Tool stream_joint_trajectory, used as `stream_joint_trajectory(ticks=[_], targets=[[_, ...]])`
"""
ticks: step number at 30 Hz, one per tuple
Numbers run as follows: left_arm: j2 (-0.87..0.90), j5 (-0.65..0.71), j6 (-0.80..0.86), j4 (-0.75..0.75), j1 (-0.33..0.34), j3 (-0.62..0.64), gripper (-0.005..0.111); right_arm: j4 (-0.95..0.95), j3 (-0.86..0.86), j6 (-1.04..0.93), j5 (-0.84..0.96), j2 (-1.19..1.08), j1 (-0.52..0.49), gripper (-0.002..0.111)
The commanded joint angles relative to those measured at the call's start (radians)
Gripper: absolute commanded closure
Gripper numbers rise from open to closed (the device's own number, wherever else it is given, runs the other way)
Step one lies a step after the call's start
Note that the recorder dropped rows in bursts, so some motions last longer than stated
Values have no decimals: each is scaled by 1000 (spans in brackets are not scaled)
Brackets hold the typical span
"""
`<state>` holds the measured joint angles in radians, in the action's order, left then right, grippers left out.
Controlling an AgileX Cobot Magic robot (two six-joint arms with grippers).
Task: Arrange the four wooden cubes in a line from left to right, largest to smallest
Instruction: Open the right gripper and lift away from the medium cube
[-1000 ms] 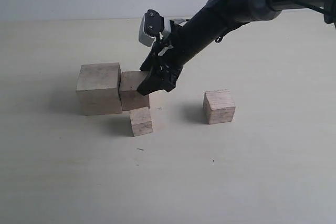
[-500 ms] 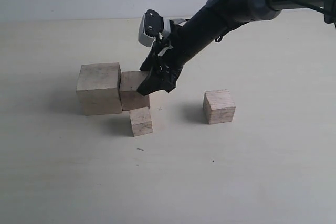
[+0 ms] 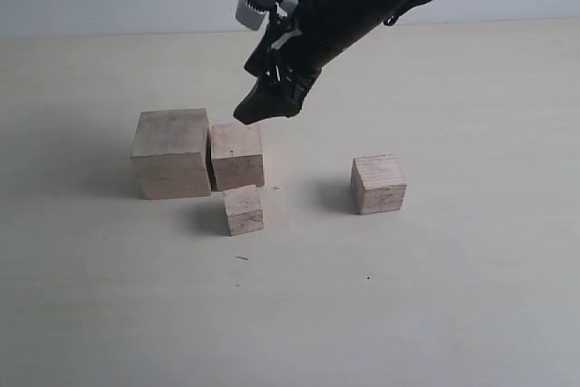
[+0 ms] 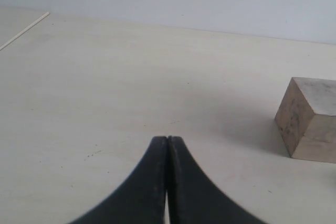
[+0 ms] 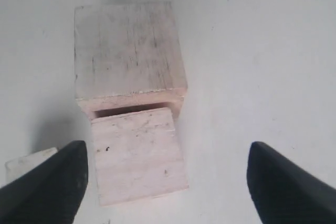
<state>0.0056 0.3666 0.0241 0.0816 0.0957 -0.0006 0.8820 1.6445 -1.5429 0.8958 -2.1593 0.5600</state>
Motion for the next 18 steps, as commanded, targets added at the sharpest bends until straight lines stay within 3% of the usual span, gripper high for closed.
stream_joint_trajectory(ticks=[1, 6, 8, 12, 18], targets=[[-6, -12, -2, 0, -7, 1, 107, -102, -2, 185, 42, 70, -2, 31], [-6, -12, -2, 0, -7, 1, 107, -414, -2, 740, 113, 124, -2, 54], [-6, -12, -2, 0, -7, 1, 107, -498, -2, 976, 160, 133, -2, 69], [-6, -12, -2, 0, -7, 1, 107, -659, -2, 1173, 253, 153, -2, 108], [-6, -12, -2, 0, -7, 1, 107, -701, -54, 1438, 203, 235, -2, 108]])
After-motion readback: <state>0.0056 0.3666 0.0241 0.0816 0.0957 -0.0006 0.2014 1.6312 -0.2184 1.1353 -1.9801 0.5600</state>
